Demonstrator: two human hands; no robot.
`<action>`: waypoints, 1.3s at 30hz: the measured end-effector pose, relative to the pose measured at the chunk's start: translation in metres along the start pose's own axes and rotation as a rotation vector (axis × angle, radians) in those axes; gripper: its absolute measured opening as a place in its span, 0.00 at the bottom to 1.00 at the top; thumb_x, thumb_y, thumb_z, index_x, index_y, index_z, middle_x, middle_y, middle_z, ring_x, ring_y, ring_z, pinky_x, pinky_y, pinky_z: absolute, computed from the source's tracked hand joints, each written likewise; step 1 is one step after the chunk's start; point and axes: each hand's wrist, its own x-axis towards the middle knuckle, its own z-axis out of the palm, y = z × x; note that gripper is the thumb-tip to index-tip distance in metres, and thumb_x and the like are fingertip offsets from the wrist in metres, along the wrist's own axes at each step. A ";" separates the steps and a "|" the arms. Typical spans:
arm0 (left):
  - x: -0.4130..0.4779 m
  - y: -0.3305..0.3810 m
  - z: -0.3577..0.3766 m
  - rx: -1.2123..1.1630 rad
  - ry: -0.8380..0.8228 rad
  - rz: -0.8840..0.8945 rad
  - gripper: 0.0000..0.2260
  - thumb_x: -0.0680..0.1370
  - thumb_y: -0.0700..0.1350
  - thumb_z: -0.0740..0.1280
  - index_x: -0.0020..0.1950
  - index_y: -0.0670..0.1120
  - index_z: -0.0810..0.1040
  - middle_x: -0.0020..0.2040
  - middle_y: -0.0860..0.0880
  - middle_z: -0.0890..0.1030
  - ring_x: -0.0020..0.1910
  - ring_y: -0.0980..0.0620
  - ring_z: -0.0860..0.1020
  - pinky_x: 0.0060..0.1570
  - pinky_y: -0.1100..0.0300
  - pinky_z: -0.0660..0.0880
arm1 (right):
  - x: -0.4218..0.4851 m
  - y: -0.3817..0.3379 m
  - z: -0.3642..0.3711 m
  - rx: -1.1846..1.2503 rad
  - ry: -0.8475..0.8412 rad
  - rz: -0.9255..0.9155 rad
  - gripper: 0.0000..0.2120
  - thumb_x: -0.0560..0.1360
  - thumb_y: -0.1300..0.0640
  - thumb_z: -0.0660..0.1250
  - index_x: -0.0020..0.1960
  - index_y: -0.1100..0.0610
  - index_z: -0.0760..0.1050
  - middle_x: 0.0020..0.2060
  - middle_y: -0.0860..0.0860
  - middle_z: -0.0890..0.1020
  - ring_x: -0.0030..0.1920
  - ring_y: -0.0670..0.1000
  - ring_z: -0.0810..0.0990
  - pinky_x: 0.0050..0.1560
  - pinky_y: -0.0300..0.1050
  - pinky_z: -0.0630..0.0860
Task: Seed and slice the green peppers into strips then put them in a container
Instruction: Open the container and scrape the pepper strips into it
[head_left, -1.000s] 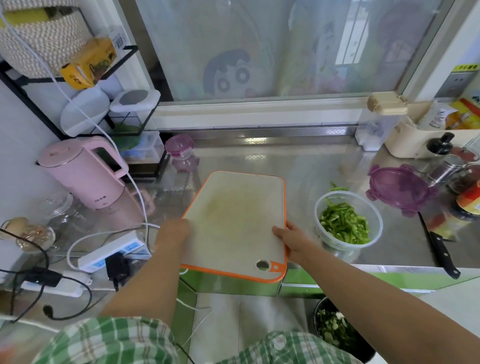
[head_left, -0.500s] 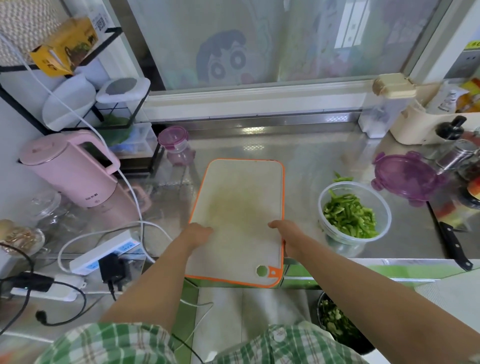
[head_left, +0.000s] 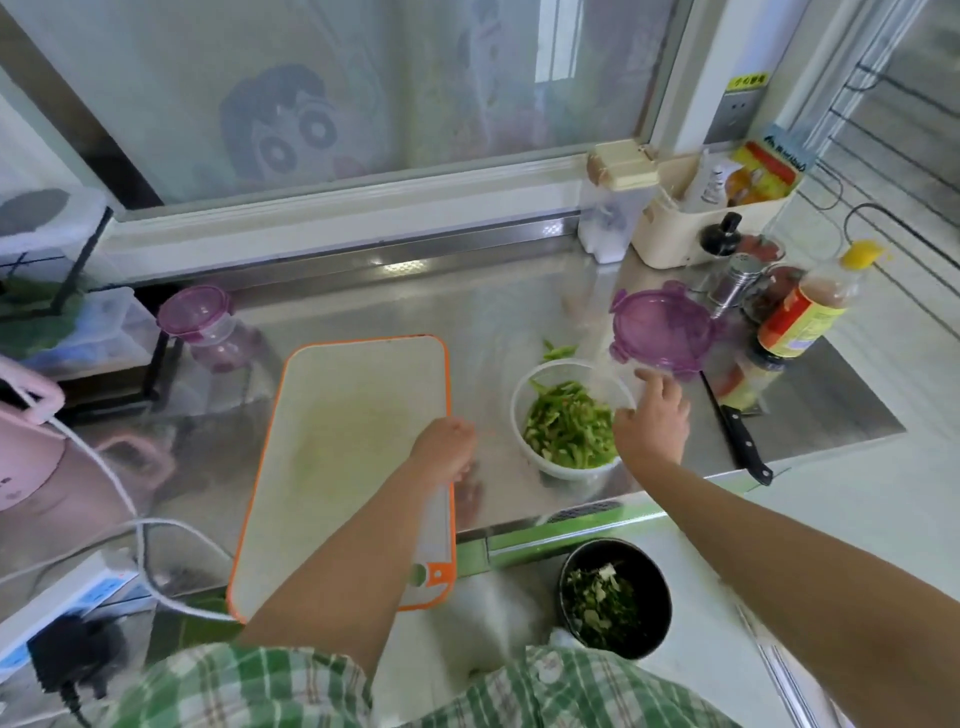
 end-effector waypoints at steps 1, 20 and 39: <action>0.002 0.007 0.012 -0.049 -0.016 -0.009 0.10 0.82 0.43 0.59 0.61 0.45 0.75 0.51 0.43 0.77 0.45 0.45 0.77 0.48 0.50 0.80 | 0.005 0.011 -0.003 0.018 -0.104 0.062 0.25 0.74 0.65 0.61 0.70 0.58 0.66 0.65 0.60 0.70 0.63 0.63 0.70 0.61 0.55 0.68; 0.025 0.013 -0.014 0.178 0.428 0.013 0.05 0.78 0.51 0.65 0.50 0.51 0.76 0.40 0.48 0.82 0.33 0.44 0.83 0.45 0.56 0.80 | 0.096 -0.012 0.057 -0.080 -0.463 -0.389 0.30 0.75 0.60 0.64 0.75 0.52 0.60 0.76 0.55 0.55 0.72 0.60 0.62 0.70 0.54 0.62; 0.035 -0.007 -0.024 0.029 0.397 0.020 0.09 0.74 0.44 0.66 0.52 0.51 0.80 0.36 0.47 0.84 0.35 0.43 0.84 0.45 0.49 0.82 | 0.103 -0.027 0.103 -0.419 -0.376 -0.538 0.10 0.76 0.63 0.62 0.57 0.61 0.71 0.55 0.60 0.74 0.58 0.61 0.73 0.54 0.50 0.72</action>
